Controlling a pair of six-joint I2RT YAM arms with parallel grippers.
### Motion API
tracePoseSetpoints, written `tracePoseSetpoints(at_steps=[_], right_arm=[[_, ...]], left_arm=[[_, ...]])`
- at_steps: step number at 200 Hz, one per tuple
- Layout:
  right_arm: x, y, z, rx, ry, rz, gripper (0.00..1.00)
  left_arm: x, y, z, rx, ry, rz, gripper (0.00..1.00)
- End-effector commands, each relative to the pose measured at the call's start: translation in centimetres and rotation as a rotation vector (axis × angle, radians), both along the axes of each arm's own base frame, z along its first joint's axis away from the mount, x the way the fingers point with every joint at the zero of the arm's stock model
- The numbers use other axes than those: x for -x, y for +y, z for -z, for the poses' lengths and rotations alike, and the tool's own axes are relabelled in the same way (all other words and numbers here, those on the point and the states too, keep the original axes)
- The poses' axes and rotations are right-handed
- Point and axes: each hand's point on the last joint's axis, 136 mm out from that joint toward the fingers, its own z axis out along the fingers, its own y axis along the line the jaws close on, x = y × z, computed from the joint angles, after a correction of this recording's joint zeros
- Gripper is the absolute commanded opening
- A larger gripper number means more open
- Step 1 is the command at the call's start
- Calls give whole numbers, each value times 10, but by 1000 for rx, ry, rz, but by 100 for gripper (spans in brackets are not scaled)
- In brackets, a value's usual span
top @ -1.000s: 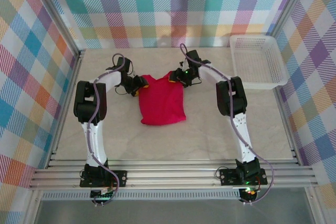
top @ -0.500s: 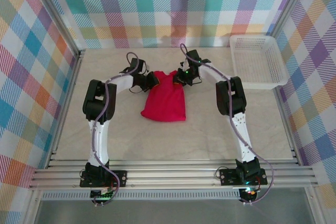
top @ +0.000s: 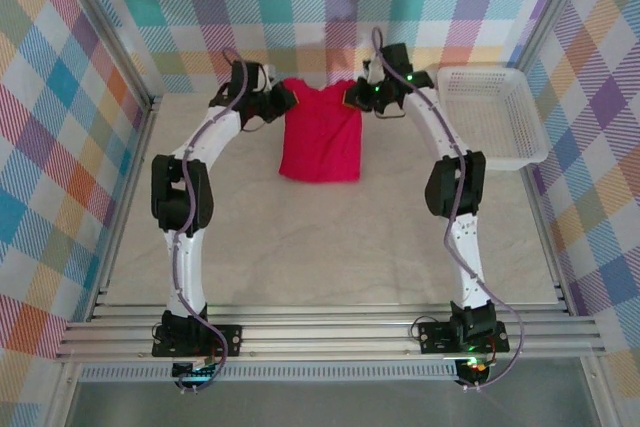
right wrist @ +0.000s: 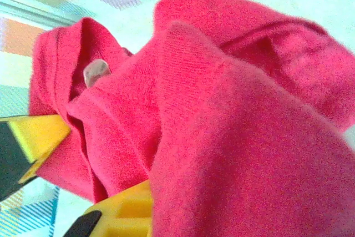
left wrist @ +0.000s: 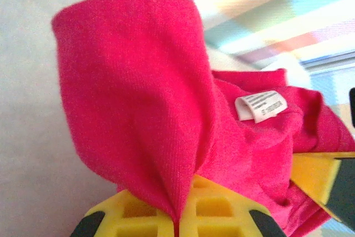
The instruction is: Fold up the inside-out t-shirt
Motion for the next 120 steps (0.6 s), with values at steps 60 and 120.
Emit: tracePoseSetpoints(at_steps=[60,120], right_arm=[[131,21,7,-88,8,-134,0],[246,4,117,-46,211,-100,0]], left_arm=[[120,-19,-18,39,-158,64,0],[222,-13,104,-30,78,28,0]])
